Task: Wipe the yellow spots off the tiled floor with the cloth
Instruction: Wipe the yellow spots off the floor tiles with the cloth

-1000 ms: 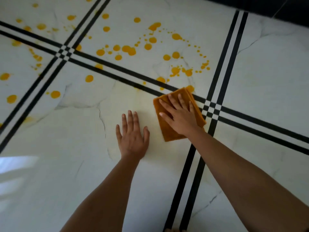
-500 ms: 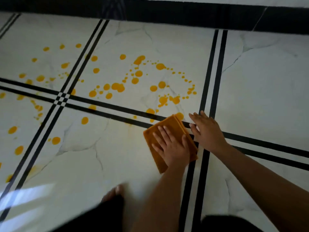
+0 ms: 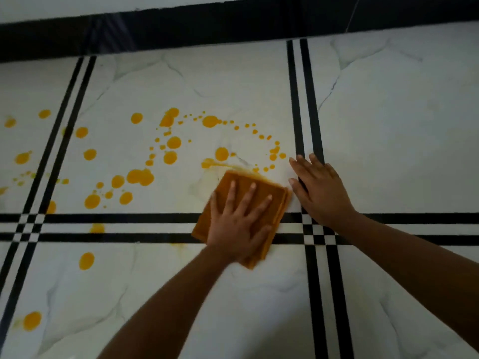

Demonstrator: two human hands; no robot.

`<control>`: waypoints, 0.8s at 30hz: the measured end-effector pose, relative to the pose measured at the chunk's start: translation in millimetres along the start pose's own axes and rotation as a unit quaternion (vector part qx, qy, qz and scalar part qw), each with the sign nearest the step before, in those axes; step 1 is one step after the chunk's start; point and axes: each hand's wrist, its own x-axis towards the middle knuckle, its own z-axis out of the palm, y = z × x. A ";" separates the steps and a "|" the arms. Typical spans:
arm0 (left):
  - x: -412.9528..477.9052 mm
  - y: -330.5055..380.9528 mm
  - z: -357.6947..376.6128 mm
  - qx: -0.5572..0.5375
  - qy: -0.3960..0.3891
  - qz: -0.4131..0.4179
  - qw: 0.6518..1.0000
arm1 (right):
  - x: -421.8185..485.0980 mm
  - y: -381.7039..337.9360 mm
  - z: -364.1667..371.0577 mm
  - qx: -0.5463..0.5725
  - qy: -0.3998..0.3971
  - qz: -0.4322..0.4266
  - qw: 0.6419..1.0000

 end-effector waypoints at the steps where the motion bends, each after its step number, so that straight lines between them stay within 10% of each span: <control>1: 18.1 -15.7 -7.2 -0.010 0.000 -0.035 0.999 | -0.6 -0.6 2.7 0.006 0.004 0.015 1.000; 4: 57.7 -30.8 -18.7 -0.070 0.027 -0.248 0.966 | 0.1 -5.7 7.8 0.045 0.027 0.059 0.997; 10: 39.4 -36.4 -15.4 0.043 -0.024 0.183 0.982 | 5.7 -17.0 3.4 0.074 0.047 0.106 0.990; 15: 70.7 -43.4 -28.8 -0.080 0.018 -0.168 0.982 | 12.9 -36.0 -22.4 0.067 0.022 0.142 0.987; 22: 33.0 -36.0 -32.7 -0.046 -0.066 0.053 0.995 | 37.4 -44.7 -43.2 0.024 -0.053 0.184 0.981; 24: 63.7 -49.5 -34.3 -0.057 -0.040 -0.018 0.997 | 54.8 -36.0 -40.7 0.005 -0.045 0.158 0.986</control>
